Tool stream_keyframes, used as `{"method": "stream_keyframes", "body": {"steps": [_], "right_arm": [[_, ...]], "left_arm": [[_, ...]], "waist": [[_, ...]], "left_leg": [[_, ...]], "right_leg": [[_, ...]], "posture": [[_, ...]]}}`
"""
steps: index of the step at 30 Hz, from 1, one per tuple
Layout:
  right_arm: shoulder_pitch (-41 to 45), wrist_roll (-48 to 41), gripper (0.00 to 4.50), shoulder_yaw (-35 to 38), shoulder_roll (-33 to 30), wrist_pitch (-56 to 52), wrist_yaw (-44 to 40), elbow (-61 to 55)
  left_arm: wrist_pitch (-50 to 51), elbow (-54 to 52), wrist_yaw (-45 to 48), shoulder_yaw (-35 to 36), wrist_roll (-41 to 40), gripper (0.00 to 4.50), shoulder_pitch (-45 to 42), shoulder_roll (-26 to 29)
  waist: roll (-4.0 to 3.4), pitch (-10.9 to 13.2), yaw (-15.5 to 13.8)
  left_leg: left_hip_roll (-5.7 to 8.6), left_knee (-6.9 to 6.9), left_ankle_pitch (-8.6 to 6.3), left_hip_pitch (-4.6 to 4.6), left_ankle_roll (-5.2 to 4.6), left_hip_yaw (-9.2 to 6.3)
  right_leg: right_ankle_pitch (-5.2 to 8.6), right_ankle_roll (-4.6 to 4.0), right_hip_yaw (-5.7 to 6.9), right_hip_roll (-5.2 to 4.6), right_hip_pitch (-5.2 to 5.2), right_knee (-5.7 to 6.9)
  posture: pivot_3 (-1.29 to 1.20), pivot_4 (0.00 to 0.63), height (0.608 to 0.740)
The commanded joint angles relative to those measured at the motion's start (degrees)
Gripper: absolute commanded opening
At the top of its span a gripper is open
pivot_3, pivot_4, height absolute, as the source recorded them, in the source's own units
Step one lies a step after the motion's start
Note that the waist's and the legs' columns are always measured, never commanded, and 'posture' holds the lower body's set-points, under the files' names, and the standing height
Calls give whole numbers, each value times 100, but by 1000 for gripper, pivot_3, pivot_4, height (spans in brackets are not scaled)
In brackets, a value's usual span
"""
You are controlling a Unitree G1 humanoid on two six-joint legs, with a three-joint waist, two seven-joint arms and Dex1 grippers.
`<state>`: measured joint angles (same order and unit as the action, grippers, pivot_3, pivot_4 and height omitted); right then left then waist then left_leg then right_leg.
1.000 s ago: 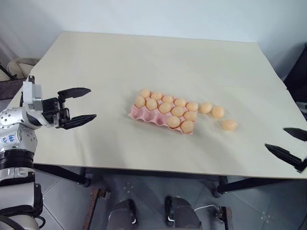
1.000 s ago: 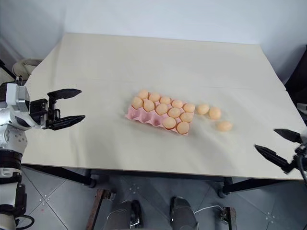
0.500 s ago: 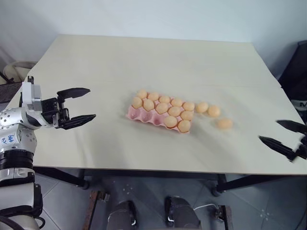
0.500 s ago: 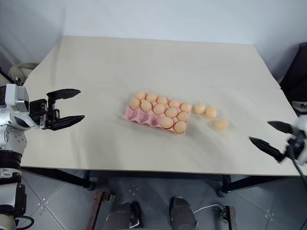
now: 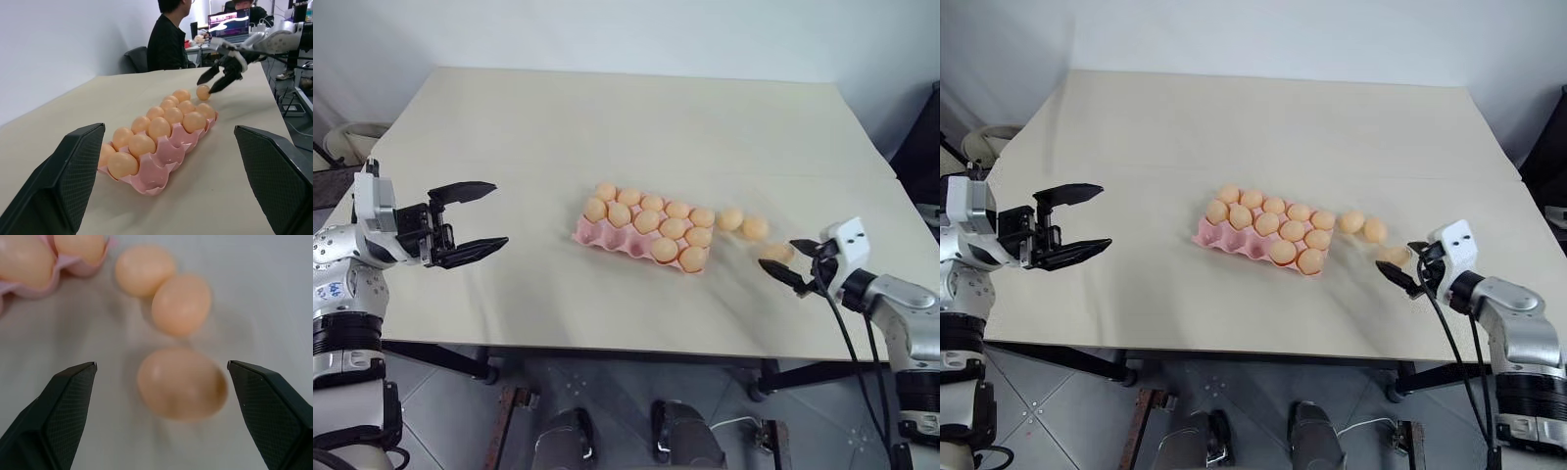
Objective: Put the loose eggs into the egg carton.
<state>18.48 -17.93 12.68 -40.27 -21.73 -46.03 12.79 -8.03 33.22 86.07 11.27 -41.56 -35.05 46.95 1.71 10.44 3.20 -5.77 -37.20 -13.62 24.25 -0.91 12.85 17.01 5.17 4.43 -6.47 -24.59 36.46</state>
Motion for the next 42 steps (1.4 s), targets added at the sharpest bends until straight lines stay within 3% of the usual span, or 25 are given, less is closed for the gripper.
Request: {"method": "stream_keyframes", "body": {"steps": [1, 2, 5, 9, 12, 17, 24, 29, 35, 38, 42], "right_arm": [[169, 79, 4476, 34, -3, 175, 108, 124], [239, 133, 4476, -8, -4, 86, 194, 248], [309, 170, 3926, -57, 44, 200, 214, 404], [315, 130, 2667, -98, 97, 112, 195, 308], [333, 86, 2189, -83, 111, 22, 220, 141], [334, -77, 2189, 69, -12, -218, 255, -626], [952, -695, 2189, -19, 134, -1581, 793, -2485], [1580, -846, 2189, -786, 849, -2287, 1329, -3246], [1777, -475, 2189, -1795, 1630, -2486, 1773, -3251], [1780, -247, 2189, -2201, 1819, -2443, 1834, -3111], [1783, -101, 2189, -2525, 1847, -2458, 1714, -2981]], "left_arm": [[24, -273, 597, 193, 11, 4500, 33, 18], [22, -270, 594, 200, 24, 4500, 31, 19], [34, -296, 572, 219, 48, 4500, 22, 10], [41, -305, 555, 242, 93, 4500, -14, -21], [42, -305, 541, 260, 133, 4500, -41, -47], [47, -319, 526, 282, 164, 4500, -37, -55], [76, -325, 535, 297, 169, 4500, -28, -44], [107, -316, 559, 289, 185, 4500, -52, -54], [133, -369, 533, 308, 201, 4500, -39, -39], [149, -434, 500, 325, 200, 4500, 4, -36], [188, -570, 439, 393, 178, 4500, 126, -15]], "waist": [[0, 0, 4], [0, 0, 4], [-1, 0, 6], [-3, 2, 14], [-3, 2, 14], [-11, 7, 16], [-14, 8, 20], [-12, 7, 23], [-11, 7, 2], [-10, 6, -6], [-8, 5, -4]], "left_leg": [[0, 0, -3, 0, 4, 0], [-1, 0, -4, 0, 6, 0], [-1, 1, -5, -1, 8, 0], [-2, 3, 0, -1, 2, 0], [-2, 1, 0, -1, 1, 0], [-3, 2, -3, -1, 6, 0], [-6, 4, -5, 0, 9, 0], [-9, 7, -9, 1, 16, -1], [-7, 6, 0, 32, 1, 7], [-3, -19, 16, 97, 14, 9], [-3, -26, 15, 102, 13, 13]], "right_leg": [[-1, 2, 0, 0, 0, 0], [-2, 3, 0, 0, 1, 0], [-2, 4, 0, 1, 0, 3], [-2, 3, 0, 2, -1, 3], [-2, 3, 0, 2, -1, 3], [-2, 3, -1, 2, -2, 5], [-1, 2, -3, 3, -7, 7], [3, -5, -1, 4, -8, 5], [3, -7, 0, 4, -44, 10], [1, -3, 1, 1, -102, 37], [0, -1, 4, 2, -103, 36]], "posture": [[0, 150, 740], [0, 150, 740], [0, 150, 740], [0, 150, 740], [0, 150, 740], [0, 150, 740], [0, 150, 740], [0, 150, 740], [0, 150, 740], [0, 150, 740], [0, 150, 740]]}}
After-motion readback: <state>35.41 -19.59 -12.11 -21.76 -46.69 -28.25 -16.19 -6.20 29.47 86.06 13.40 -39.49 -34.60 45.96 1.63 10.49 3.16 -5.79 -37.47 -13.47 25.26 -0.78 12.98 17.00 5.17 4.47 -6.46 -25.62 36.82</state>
